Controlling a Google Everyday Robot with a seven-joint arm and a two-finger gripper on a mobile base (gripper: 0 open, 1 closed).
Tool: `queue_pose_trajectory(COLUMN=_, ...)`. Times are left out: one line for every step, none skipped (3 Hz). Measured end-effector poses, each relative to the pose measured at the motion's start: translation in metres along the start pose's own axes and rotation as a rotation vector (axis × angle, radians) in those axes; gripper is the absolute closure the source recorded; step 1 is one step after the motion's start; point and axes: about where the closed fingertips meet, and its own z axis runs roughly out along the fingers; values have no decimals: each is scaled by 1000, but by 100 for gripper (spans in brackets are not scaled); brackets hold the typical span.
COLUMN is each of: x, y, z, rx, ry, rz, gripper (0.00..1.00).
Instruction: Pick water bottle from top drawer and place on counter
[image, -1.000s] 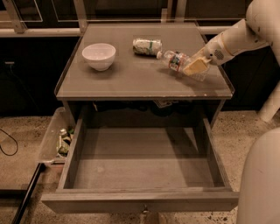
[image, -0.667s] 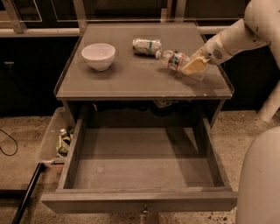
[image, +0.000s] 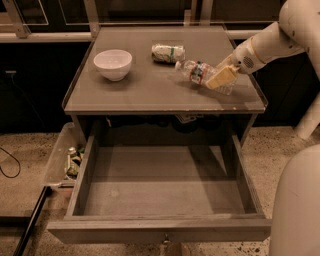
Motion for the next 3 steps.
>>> queue_pose_trajectory(x=0, y=0, z=0, rx=0, ry=0, rz=0, gripper=12)
queue_pose_trajectory(x=0, y=0, z=0, rx=0, ry=0, rz=0, gripper=0)
queue_pose_trajectory(x=0, y=0, z=0, rx=0, ry=0, rz=0, gripper=0)
